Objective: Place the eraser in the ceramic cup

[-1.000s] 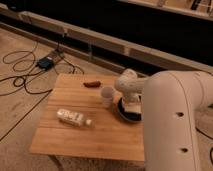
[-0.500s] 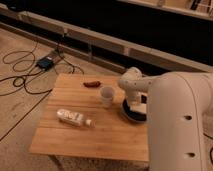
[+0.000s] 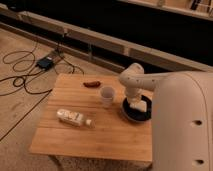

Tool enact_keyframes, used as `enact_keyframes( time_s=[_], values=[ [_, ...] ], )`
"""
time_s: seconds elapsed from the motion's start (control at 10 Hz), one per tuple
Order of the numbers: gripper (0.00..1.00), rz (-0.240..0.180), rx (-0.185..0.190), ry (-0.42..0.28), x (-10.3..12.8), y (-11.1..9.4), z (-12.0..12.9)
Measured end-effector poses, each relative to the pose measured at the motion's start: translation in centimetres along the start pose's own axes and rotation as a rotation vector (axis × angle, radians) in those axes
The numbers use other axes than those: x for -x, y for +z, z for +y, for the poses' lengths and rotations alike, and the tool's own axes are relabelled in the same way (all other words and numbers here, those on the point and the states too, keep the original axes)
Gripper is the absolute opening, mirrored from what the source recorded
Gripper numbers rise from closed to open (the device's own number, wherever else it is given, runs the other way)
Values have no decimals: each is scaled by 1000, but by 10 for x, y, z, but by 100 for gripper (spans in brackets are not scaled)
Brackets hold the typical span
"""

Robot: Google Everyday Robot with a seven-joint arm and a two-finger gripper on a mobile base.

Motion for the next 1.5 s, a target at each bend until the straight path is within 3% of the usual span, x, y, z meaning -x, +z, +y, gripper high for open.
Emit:
enact_keyframes(
  time_s=[0.3, 1.0, 1.2, 1.5],
  values=[
    [0, -33, -14, -10, 10, -33, -7],
    [0, -214, 8, -116, 53, -131, 25],
    [0, -277, 46, -153, 63, -159, 48],
    [0, -318, 112, -203, 63, -174, 84]
  ],
)
